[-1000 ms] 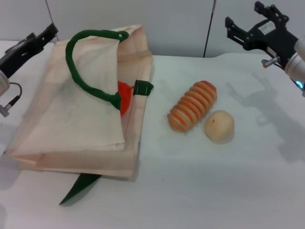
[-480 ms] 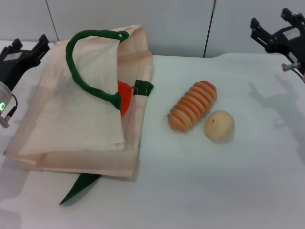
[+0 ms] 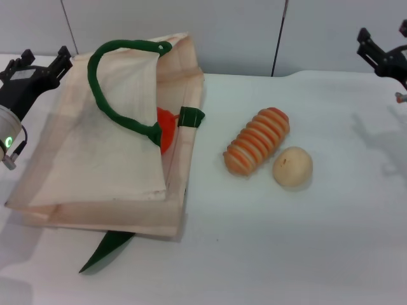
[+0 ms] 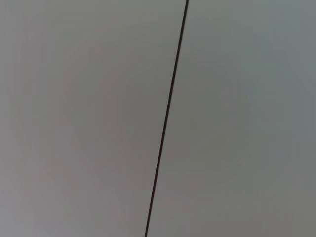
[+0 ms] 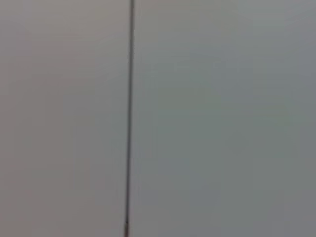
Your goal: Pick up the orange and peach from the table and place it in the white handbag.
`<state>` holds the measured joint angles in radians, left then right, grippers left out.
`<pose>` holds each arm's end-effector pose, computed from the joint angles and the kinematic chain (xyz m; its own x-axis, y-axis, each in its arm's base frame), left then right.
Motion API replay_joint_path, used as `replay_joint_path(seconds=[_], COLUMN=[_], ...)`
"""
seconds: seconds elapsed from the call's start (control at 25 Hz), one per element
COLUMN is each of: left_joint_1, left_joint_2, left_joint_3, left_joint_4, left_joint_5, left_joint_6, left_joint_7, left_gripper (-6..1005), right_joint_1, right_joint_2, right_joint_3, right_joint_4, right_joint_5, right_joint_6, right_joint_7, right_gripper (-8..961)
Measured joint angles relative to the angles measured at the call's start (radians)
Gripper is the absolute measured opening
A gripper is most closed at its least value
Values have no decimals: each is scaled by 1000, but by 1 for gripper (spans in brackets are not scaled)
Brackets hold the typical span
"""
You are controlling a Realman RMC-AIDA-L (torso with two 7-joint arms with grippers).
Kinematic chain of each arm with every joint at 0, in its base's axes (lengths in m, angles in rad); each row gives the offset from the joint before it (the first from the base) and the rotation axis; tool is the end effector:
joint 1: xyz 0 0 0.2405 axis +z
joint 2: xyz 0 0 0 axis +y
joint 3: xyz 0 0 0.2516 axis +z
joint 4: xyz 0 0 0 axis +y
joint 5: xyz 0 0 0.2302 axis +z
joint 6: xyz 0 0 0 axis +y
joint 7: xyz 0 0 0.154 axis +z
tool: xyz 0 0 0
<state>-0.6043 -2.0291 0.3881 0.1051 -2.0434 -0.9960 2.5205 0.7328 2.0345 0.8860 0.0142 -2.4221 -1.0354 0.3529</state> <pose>-0.3463 0.4106 0.0306 0.5636 0.0518 0.8244 0.8228 -0.1237 -0.5547 0.2814 0.4359 -0.0079 0.7211 0.0333 -0.6921 -0.6510 -0.3095 -0.6932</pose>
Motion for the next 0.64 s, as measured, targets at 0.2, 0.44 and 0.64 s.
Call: replay_joint_path(seconds=[0.2,0.44,0.64], left_joint_1=[0,7,12], left_joint_2=[-1,-2,-2], left_joint_3=[0,0,0], left_joint_4=[-9,-17,-17], left_joint_5=[-1,-1,-1], left_joint_6=[-29,-90,-105], left_joint_7=[1,1,0], left_gripper=[829,830,830], right_joint_1=[-22,-29,-30], right_joint_2=[0,-1,-1], right_joint_3=[23,32,32], right_joint_4=[1,0,0], right_joint_5=[0,0,0], right_joint_6=[0,0,0], right_joint_7=[2,2,3], right_gripper=[884,884,884])
